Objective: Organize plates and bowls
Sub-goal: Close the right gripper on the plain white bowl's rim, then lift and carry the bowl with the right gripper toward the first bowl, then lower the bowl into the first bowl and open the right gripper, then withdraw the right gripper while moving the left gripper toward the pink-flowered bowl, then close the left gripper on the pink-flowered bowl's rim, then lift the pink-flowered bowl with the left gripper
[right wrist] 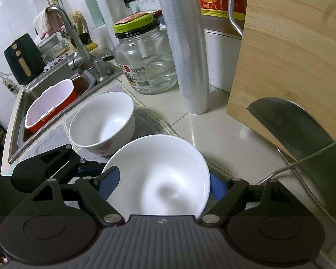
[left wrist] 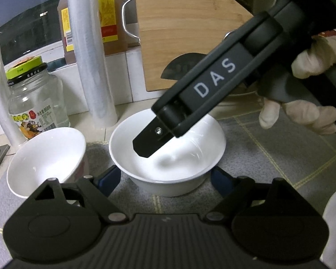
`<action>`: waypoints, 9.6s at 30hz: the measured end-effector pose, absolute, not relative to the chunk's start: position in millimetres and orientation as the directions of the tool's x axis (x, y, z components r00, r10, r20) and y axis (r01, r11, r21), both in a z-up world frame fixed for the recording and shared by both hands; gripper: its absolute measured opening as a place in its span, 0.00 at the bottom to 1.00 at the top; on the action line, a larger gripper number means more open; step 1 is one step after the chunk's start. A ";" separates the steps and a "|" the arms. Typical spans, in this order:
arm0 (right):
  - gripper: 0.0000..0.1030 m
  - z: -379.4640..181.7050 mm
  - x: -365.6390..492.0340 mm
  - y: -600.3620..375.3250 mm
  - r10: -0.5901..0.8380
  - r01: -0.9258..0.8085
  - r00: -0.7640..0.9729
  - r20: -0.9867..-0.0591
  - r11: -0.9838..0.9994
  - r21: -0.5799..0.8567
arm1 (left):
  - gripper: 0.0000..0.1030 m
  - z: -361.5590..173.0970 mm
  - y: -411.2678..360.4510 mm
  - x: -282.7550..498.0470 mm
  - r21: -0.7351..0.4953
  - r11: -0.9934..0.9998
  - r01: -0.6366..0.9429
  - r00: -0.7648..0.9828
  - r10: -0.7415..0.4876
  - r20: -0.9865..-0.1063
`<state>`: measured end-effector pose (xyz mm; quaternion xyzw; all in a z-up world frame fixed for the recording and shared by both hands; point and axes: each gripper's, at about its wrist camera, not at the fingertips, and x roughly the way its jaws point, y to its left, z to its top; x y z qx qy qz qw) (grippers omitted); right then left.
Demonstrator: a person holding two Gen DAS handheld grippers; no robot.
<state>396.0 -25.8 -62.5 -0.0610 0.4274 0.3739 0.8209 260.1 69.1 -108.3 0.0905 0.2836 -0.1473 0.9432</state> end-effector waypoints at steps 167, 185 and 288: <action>1.00 -23.9 167.3 -100.9 0.385 -0.358 0.567 -0.728 0.911 0.204 | 0.96 -69.3 51.2 119.0 0.030 0.737 0.675 0.575 -0.501 -0.647; 1.00 -12.6 144.4 -67.1 0.300 -0.342 0.636 -0.710 0.936 0.089 | 0.96 -54.9 108.3 115.6 0.015 0.854 0.519 0.706 -0.419 -0.571; 0.87 -84.0 316.9 143.6 0.233 -0.338 0.742 -0.628 0.940 -0.051 | 0.65 -95.3 230.5 369.4 -0.126 0.811 0.571 0.540 -0.487 -0.687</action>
